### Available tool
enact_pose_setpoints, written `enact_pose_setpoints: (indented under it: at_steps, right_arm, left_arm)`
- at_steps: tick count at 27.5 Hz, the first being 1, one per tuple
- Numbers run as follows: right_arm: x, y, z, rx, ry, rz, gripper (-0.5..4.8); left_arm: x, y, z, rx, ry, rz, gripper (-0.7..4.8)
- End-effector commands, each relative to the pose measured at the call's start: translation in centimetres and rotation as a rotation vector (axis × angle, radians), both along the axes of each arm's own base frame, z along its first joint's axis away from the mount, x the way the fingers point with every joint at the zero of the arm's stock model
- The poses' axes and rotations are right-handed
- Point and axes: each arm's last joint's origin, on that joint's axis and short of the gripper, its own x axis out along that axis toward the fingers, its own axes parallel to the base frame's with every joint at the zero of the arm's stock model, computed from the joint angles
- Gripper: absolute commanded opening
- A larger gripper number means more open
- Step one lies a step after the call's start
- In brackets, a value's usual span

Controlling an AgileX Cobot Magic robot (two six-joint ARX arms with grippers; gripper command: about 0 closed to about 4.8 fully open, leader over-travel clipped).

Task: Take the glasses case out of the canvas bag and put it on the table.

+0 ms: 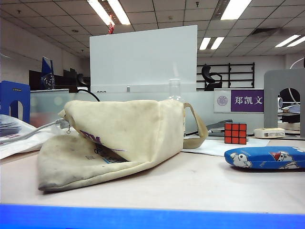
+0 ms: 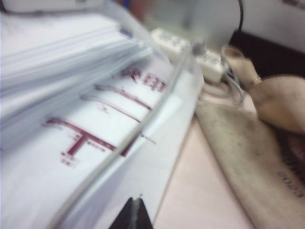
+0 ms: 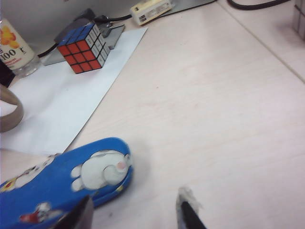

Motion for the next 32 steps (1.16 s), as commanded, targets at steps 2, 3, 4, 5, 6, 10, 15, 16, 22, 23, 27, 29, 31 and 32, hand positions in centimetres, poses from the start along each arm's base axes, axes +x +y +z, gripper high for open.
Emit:
enact_pose_setpoints:
  at_steps: [2, 3, 4, 5, 6, 10, 15, 16, 22, 23, 27, 29, 31, 32]
  right_arm:
    - [0.1, -0.2, 0.2, -0.106, -0.014, -0.047, 1.82]
    - [0.1, -0.2, 0.4, -0.182, -0.028, -0.021, 1.47]
    - [0.2, 0.0, 0.9, -0.344, -0.058, 0.056, 1.12]
    - [0.3, 0.1, 1.1, -0.431, -0.079, 0.116, 1.11]
    - [0.3, 0.3, 1.3, -0.464, -0.104, 0.189, 1.11]
    - [0.3, 0.4, 1.3, -0.456, -0.112, 0.222, 0.37]
    - [0.3, 0.1, 1.2, -0.445, -0.089, 0.121, -0.03]
    - [0.3, 0.1, 1.2, -0.440, -0.088, 0.122, -0.03]
    - [0.3, 0.1, 1.2, -0.440, -0.085, 0.122, -0.02]
    - [0.3, 0.1, 1.2, -0.440, -0.084, 0.122, -0.02]
    - [0.3, 0.1, 1.2, -0.440, -0.084, 0.122, -0.02]
    - [0.3, 0.1, 1.2, -0.440, -0.084, 0.122, -0.02]
    - [0.3, 0.1, 1.2, -0.441, -0.083, 0.122, -0.02]
    - [0.3, 0.1, 1.2, -0.440, -0.084, 0.122, -0.02]
  left_arm:
    - [0.3, 0.4, 0.1, 0.087, 0.000, 0.056, -0.06]
    - [0.3, 0.6, 0.1, 0.089, 0.000, 0.079, -0.06]
    - [0.3, 0.8, 0.1, 0.093, 0.006, 0.118, -0.01]
    - [0.2, 0.8, 0.0, 0.093, 0.011, 0.119, -0.01]
    - [0.2, 0.8, 0.0, 0.070, 0.006, 0.121, -0.01]
    - [0.3, 0.7, 0.0, 0.023, 0.000, 0.093, -0.01]
    - [0.3, 0.7, 0.0, 0.024, 0.002, 0.094, -0.01]
    - [0.3, 0.7, 0.0, 0.024, 0.002, 0.094, -0.01]
    - [0.3, 0.7, 0.0, 0.024, 0.002, 0.094, -0.01]
    - [0.3, 0.7, 0.0, 0.024, 0.002, 0.094, -0.01]
    - [0.3, 0.7, 0.0, 0.024, 0.002, 0.094, -0.01]
    - [0.3, 0.7, 0.0, 0.024, 0.002, 0.094, -0.01]
    - [0.3, 0.7, 0.0, 0.024, 0.002, 0.094, -0.01]
    - [0.3, 0.7, 0.0, 0.024, 0.002, 0.094, -0.01]
